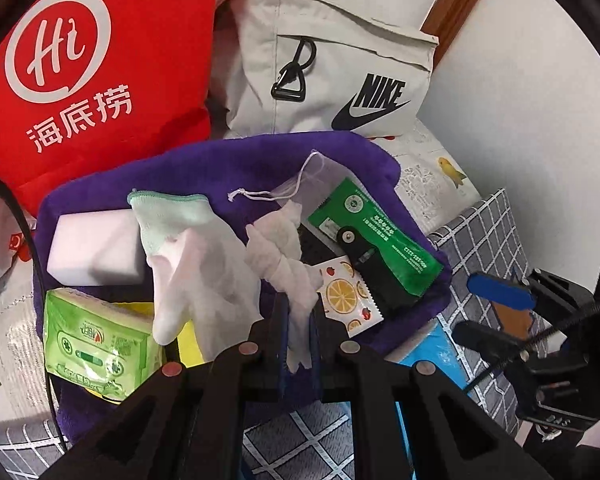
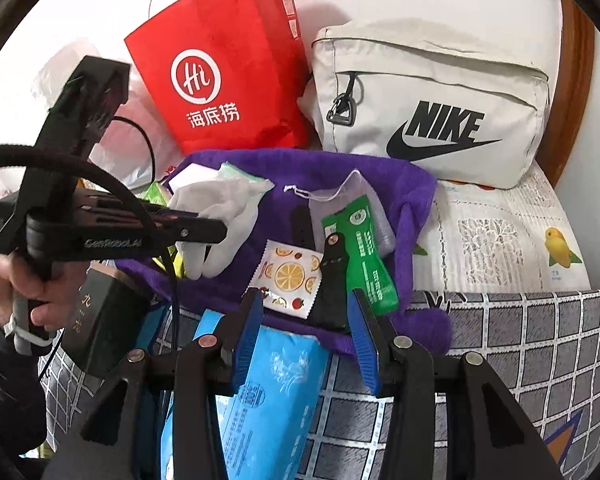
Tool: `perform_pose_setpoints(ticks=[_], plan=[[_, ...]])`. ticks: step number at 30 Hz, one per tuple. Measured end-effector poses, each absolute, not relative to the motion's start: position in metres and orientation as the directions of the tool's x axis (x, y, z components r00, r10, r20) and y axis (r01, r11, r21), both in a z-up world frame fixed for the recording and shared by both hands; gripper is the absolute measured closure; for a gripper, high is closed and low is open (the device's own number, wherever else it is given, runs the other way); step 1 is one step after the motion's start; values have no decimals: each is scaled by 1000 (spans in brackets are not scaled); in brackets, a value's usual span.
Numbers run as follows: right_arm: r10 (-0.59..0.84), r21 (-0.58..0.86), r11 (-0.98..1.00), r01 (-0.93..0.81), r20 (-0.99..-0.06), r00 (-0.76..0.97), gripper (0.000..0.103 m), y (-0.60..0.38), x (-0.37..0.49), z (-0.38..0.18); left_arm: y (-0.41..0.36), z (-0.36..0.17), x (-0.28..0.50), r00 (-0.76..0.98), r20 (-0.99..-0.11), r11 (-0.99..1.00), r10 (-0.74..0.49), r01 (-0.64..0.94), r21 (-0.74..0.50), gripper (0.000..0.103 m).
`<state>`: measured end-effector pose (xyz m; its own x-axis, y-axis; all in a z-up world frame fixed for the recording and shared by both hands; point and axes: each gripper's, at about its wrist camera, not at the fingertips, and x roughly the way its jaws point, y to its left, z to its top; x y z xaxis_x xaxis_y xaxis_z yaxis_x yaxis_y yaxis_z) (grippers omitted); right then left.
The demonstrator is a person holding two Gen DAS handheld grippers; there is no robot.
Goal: Organize soft objects
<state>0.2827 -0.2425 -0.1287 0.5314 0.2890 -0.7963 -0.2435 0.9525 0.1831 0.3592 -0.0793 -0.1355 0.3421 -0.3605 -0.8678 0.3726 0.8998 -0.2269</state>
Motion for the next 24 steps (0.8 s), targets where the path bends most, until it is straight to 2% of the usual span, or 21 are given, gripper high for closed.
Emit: perform_pose_setpoints(ticks=[1, 3, 5, 14, 16, 18, 21, 24], plan=[[288, 180, 952, -247, -799, 527, 59, -242, 282, -129, -80, -136, 360, 347, -869, 902, -354, 374, -218, 87], [282, 170, 953, -252, -802, 527, 59, -241, 280, -130, -80, -134, 359, 369, -867, 909, -335, 370, -194, 66], [283, 169, 952, -254, -803, 525, 59, -240, 278, -130, -78, -132, 360, 381, -869, 918, -315, 355, -177, 58], [277, 167, 955, -246, -800, 532, 59, -238, 262, -123, -70, -113, 347, 416, -855, 923, -309, 347, -165, 50], [265, 153, 958, -243, -798, 542, 58, -235, 254, -118, -68, -108, 339, 428, -851, 925, -306, 347, -159, 46], [233, 118, 965, -234, -794, 561, 48, -231, 245, -111, -65, -102, 329, 453, -845, 927, -283, 356, -120, 36], [213, 85, 968, -238, -779, 590, 41, -224, 233, -102, -59, -91, 312, 505, -833, 939, -225, 340, -48, 27], [212, 77, 967, -242, -766, 606, 33, -217, 219, -92, -47, -77, 293, 536, -817, 944, -214, 327, -33, 19]])
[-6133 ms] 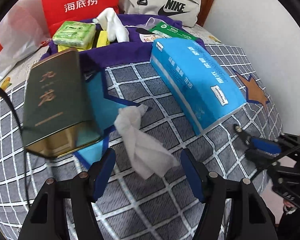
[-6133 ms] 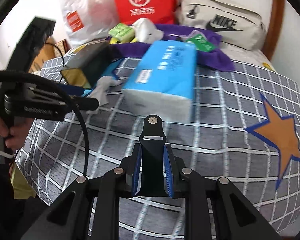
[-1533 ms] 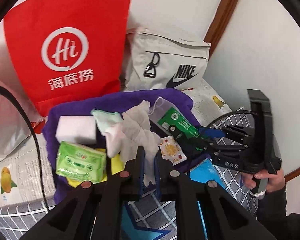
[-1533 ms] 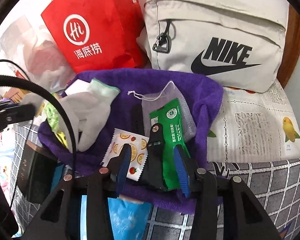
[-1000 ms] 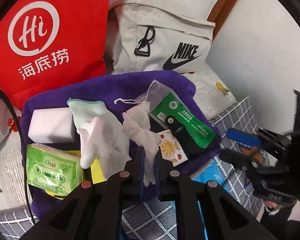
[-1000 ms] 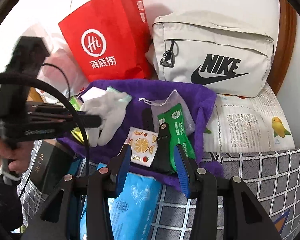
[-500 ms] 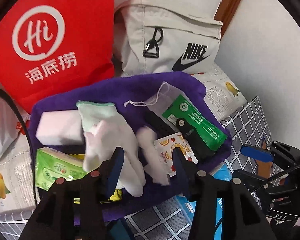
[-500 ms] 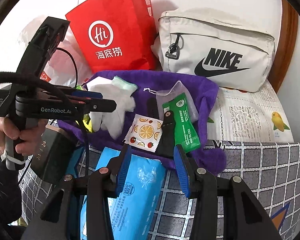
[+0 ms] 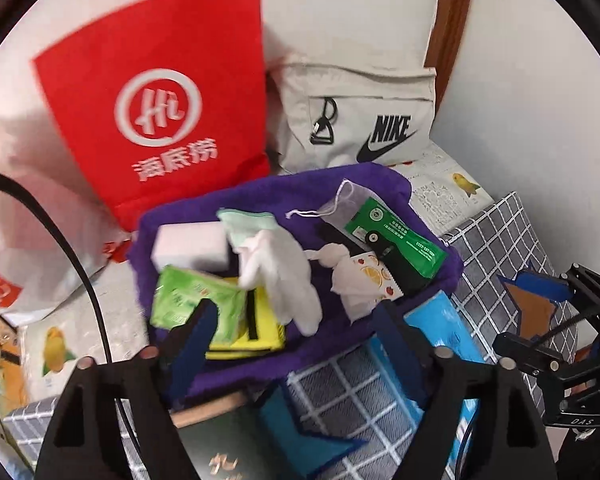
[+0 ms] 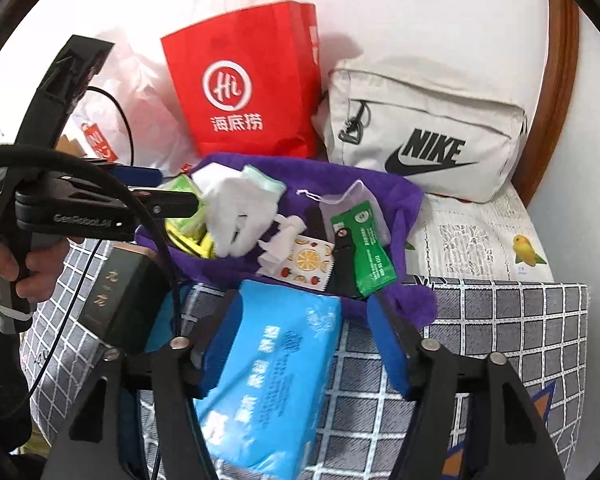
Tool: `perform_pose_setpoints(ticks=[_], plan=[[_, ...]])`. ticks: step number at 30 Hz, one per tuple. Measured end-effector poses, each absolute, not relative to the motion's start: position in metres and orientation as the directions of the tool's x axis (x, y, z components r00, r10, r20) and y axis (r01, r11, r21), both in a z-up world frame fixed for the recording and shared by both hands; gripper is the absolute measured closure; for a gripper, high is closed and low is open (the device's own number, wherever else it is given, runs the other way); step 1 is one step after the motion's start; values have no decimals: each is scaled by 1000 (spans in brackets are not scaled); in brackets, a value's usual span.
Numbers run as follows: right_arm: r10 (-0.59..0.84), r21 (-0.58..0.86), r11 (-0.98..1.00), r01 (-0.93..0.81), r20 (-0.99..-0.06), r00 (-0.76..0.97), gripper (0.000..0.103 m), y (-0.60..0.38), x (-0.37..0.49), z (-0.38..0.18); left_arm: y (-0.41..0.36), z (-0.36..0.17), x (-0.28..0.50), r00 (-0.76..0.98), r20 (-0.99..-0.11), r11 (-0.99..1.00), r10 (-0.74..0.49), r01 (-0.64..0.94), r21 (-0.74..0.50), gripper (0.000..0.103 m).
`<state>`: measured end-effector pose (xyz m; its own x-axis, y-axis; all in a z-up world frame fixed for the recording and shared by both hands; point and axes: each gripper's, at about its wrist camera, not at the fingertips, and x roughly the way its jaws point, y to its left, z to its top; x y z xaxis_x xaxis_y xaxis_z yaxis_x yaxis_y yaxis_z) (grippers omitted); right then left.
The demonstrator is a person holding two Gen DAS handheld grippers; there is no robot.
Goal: Organize soft objects
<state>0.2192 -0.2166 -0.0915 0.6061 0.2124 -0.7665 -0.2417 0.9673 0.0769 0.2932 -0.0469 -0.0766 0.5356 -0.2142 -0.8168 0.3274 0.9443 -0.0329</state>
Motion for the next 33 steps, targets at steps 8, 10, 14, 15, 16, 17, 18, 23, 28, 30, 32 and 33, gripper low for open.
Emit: perform_pose_setpoints(ticks=[8, 10, 14, 15, 16, 17, 18, 23, 28, 30, 32, 33], plan=[[185, 35, 972, -234, -730, 658, 11, -198, 183, -69, -11, -46, 228, 633, -762, 968, -139, 249, 30, 0], [193, 45, 972, -232, -721, 665, 6, -195, 174, -66, -5, -39, 210, 656, -744, 975, -130, 220, 24, 0], [200, 77, 975, -208, -710, 675, 2, -194, 154, -62, 0, -29, 176, 684, -719, 984, -126, 178, -3, 0], [197, 81, 977, -198, -708, 678, 1, -195, 149, -61, 0, -27, 170, 689, -714, 985, -124, 170, -7, 0], [191, 85, 979, -187, -706, 682, 0, -195, 144, -60, -1, -25, 161, 696, -708, 987, -121, 161, -11, 0], [185, 88, 981, -175, -707, 683, 0, -196, 138, -59, -1, -23, 154, 702, -702, 988, -120, 154, -15, 0], [177, 87, 983, -164, -708, 684, 0, -197, 133, -57, -2, -22, 147, 707, -697, 989, -119, 148, -18, 0], [157, 90, 987, -133, -699, 697, 0, -204, 106, -47, -10, -19, 113, 733, -675, 994, -88, 108, -12, 0], [134, 73, 991, -116, -694, 707, 0, -210, 81, -37, -14, -18, 86, 751, -657, 997, -68, 74, -19, 0], [137, 85, 990, -109, -696, 705, 0, -213, 72, -34, -14, -15, 78, 755, -651, 997, -78, 70, -39, 0], [147, 97, 989, -111, -698, 701, 0, -215, 66, -33, -15, -12, 70, 762, -642, 997, -83, 64, -52, 0], [151, 98, 988, -115, -698, 700, 0, -215, 63, -32, -16, -11, 66, 766, -638, 996, -85, 64, -56, 0]])
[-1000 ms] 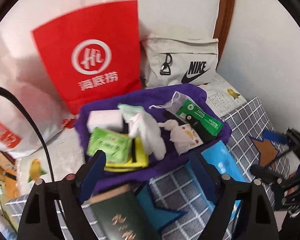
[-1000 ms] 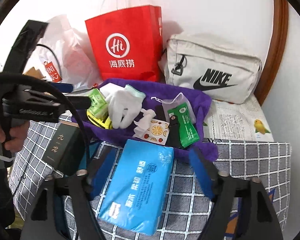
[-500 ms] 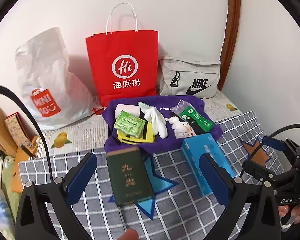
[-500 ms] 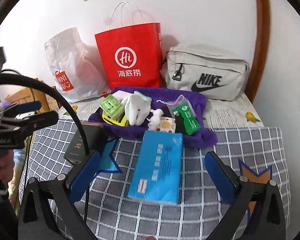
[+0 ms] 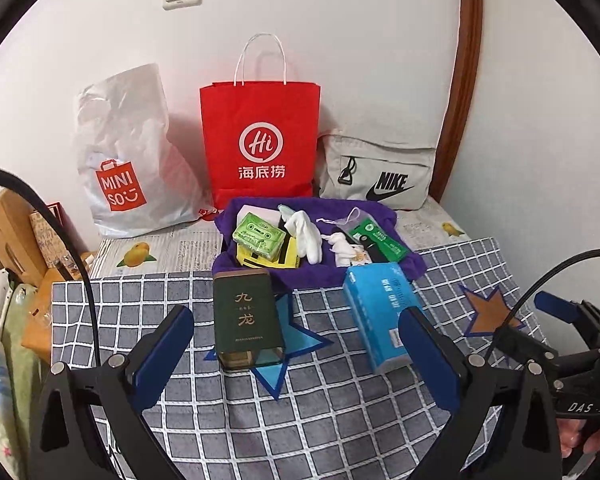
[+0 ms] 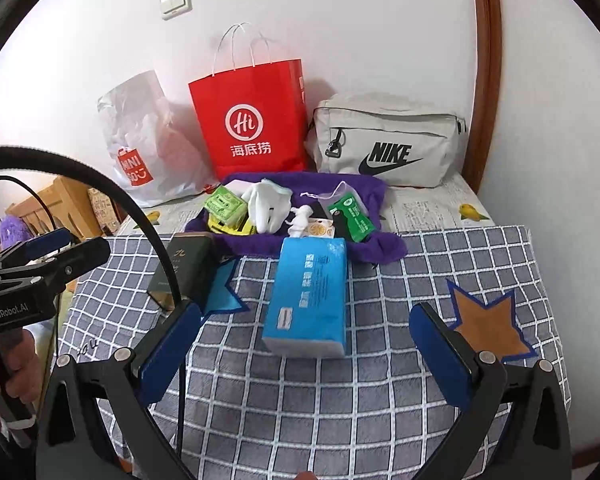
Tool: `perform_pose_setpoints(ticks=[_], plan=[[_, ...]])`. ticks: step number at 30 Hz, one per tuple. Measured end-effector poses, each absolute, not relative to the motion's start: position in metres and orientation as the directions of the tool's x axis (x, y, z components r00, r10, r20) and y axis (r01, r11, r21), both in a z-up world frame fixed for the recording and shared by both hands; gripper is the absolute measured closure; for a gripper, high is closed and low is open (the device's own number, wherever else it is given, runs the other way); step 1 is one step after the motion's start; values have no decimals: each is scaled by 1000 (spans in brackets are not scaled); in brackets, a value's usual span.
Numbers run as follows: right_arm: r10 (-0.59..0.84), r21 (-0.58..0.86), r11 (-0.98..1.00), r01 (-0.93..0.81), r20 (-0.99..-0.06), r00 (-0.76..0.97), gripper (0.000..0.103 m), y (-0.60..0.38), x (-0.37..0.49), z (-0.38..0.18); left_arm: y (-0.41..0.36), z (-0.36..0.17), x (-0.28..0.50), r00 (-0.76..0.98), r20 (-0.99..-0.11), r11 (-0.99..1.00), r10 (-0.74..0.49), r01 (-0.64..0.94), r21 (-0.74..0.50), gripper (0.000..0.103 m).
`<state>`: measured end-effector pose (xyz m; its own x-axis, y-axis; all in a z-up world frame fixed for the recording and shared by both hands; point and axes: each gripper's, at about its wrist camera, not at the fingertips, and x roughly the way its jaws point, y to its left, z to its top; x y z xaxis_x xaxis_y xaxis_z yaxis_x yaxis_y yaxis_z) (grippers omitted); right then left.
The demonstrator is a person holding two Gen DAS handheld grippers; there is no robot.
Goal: Organize soft objects
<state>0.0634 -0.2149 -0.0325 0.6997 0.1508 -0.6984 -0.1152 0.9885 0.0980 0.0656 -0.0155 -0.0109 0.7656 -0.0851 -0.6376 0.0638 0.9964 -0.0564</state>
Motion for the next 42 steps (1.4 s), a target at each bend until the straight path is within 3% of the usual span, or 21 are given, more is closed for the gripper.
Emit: perform_pose_setpoints(ticks=[42], plan=[[109, 83, 994, -72, -694, 712, 0, -219, 48, -26, -28, -11, 48, 755, -653, 998, -54, 52, -22, 0]])
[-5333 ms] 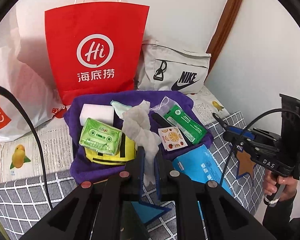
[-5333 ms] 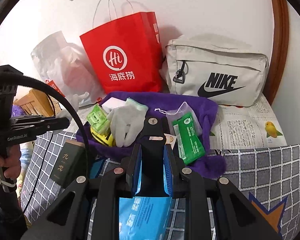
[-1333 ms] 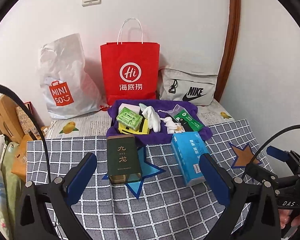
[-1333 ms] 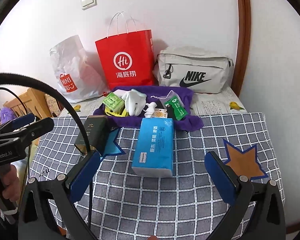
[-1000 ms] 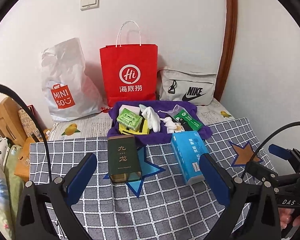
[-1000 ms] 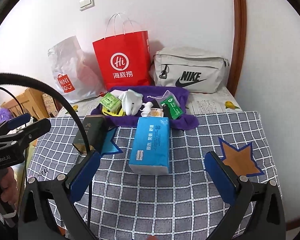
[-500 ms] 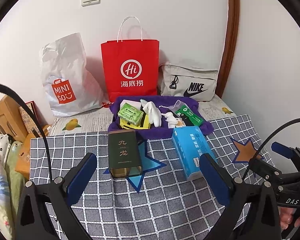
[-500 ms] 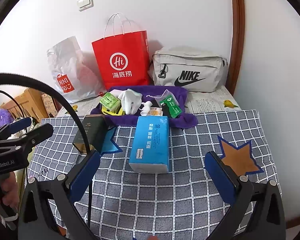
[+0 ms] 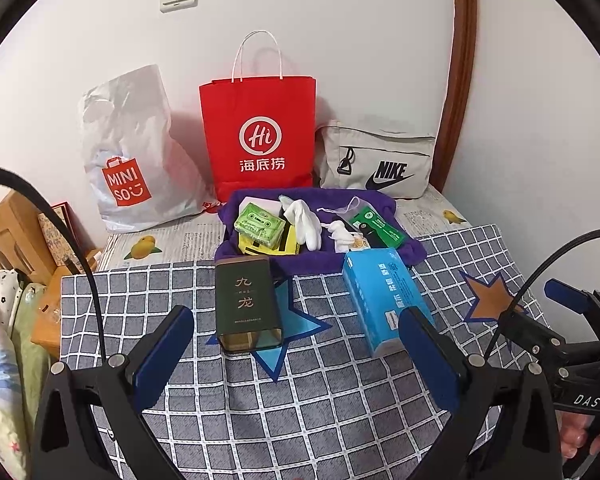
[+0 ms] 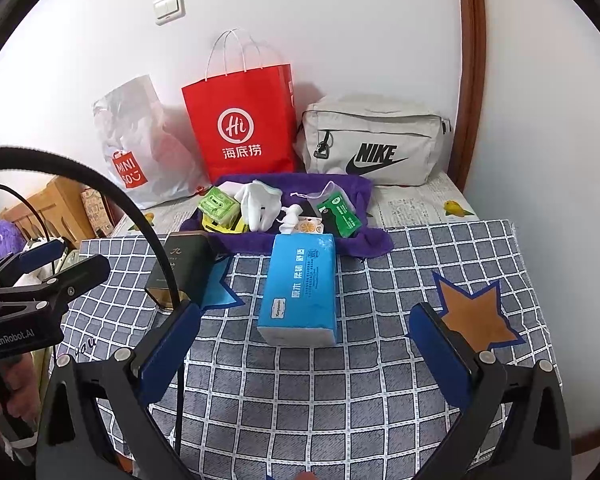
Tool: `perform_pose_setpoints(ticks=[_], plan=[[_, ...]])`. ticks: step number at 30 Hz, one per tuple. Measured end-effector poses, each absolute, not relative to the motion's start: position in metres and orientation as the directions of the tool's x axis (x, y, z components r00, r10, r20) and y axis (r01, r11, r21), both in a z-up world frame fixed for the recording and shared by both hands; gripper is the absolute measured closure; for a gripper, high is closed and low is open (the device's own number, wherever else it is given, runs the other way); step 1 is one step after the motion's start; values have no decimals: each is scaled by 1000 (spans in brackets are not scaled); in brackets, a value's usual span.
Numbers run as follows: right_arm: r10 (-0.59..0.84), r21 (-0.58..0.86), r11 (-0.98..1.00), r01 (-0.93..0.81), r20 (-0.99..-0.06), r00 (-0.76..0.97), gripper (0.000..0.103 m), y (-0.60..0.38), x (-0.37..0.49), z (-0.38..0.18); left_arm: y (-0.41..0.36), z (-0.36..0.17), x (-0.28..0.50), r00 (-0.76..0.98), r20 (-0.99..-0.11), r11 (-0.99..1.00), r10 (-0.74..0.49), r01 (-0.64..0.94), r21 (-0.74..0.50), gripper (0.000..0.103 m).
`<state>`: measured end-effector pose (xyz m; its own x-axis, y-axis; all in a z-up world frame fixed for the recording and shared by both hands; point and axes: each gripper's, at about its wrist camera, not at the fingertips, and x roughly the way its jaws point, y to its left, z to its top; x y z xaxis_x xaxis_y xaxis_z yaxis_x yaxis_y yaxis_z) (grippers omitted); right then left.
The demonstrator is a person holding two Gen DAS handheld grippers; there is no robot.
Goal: Organize soft objects
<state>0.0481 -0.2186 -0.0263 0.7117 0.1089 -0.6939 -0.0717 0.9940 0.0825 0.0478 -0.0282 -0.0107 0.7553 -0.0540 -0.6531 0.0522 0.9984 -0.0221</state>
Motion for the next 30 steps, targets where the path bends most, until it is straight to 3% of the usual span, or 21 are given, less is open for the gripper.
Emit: perform_pose_setpoints(ticks=[30], plan=[[109, 76, 994, -78, -691, 715, 0, -217, 45, -25, -25, -11, 47, 746, -663, 998, -60, 60, -23, 0]])
